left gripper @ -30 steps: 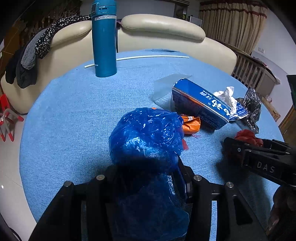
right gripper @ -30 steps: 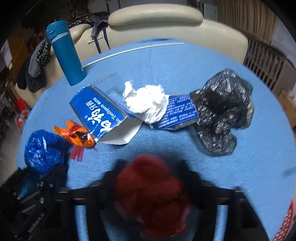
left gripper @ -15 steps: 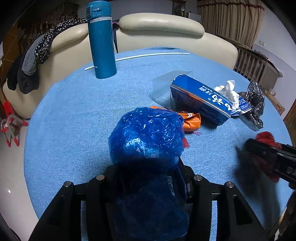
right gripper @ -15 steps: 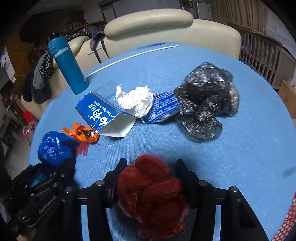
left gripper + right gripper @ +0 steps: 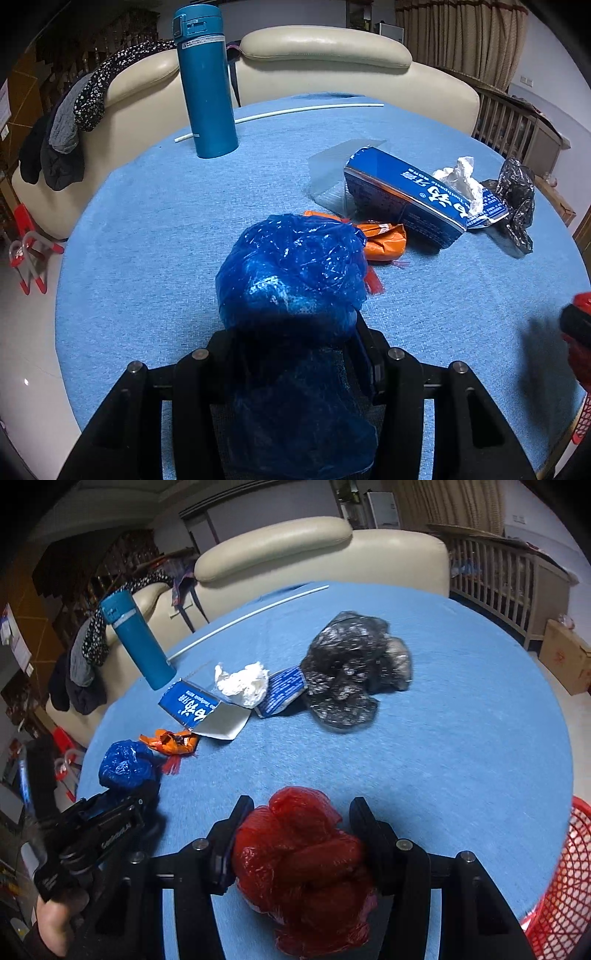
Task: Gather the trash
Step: 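Lift both bags and carry them toward the red basket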
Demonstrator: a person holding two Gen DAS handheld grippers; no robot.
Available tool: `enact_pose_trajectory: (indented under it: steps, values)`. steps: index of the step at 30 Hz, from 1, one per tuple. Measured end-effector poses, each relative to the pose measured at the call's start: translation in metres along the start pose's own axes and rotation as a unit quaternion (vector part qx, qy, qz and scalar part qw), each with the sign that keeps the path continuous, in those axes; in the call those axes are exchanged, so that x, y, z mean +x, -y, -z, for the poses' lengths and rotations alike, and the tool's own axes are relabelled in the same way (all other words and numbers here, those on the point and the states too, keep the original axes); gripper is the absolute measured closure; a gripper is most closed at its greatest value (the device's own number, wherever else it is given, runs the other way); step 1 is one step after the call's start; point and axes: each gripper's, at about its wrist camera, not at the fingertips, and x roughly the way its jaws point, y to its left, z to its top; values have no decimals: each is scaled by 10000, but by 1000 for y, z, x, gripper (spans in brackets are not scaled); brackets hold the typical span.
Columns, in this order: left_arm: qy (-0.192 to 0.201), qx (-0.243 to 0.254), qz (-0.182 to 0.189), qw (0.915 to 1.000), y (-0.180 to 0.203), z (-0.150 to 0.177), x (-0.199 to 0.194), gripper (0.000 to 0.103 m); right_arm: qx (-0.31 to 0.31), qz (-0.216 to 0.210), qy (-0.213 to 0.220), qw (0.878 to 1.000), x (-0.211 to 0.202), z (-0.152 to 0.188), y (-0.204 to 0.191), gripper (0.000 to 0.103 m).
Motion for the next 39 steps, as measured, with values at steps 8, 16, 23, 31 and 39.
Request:
enact_pose_trajectory:
  steps: [8,16,23,31,39]
  values:
    - [199,182,-477,9985,7,3,-7,51,247,20,205,9995,-25,11,17,46]
    - [235,-88,-381,9990,6,10,-19,51,418,77,423,9982,-51,19,37,46]
    - [578,99,93,9982,38,10,-64,51,646,154,420,9969,-57,30,56,46]
    - [908,227,545,9941,62,10,-115,51,723,111,495,9961,-64,34,60,46]
    - [1003,575,730,9906,85,20,-135,51,780,70,669,9947,-80,36,64,46]
